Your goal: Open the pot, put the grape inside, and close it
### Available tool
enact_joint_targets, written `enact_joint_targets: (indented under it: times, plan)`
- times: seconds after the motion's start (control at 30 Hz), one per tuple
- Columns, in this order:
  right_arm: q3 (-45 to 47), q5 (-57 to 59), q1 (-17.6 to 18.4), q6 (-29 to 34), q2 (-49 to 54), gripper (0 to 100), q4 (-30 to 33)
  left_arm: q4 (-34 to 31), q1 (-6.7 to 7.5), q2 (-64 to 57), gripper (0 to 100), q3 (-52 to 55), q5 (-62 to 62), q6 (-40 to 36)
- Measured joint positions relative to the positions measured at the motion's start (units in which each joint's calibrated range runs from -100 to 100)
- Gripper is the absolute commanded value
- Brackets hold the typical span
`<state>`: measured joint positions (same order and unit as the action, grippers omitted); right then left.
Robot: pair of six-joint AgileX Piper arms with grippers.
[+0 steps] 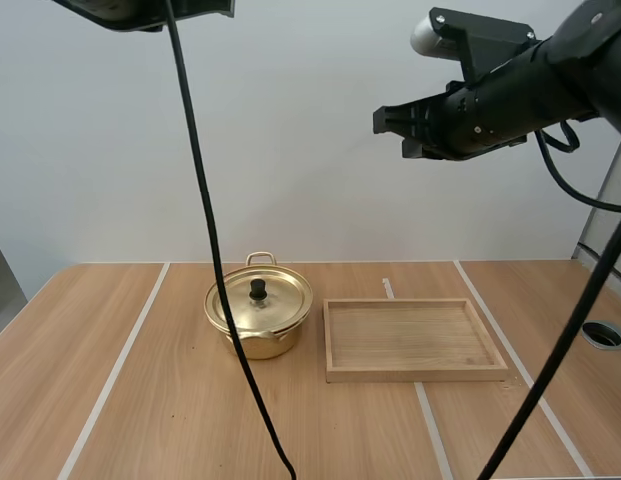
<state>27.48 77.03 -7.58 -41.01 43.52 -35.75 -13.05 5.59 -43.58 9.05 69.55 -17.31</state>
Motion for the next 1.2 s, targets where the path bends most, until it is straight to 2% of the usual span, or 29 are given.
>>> enact_joint_targets:
  times: [0.13, 0.4, 0.73, 0.97, 1.2]
  plan:
    - [6.7, -4.7, 0.0, -1.8, 4.2, 0, -0.2, -1.5, 0.0, -5.9, 0, 8.5, -5.7, -2.4]
    - [15.5, -5.4, 0.0, -3.9, 8.6, 0, -0.6, -4.4, 0.0, -16.5, 0, 25.3, -11.1, -4.9]
    - [23.9, -6.2, 0.0, -6.9, 16.5, 0, -2.2, -16.8, 0.0, -33.4, 0, 46.0, -14.3, -13.4]
    - [31.7, -10.8, 0.0, -8.1, 22.7, 0, -2.8, -17.5, 0.0, -42.5, 0, 56.8, -18.1, -14.0]
    - [39.1, -12.7, 0.0, -11.5, 26.4, 0, -3.1, -18.1, 0.0, -43.8, 0, 67.4, -26.4, -14.1]
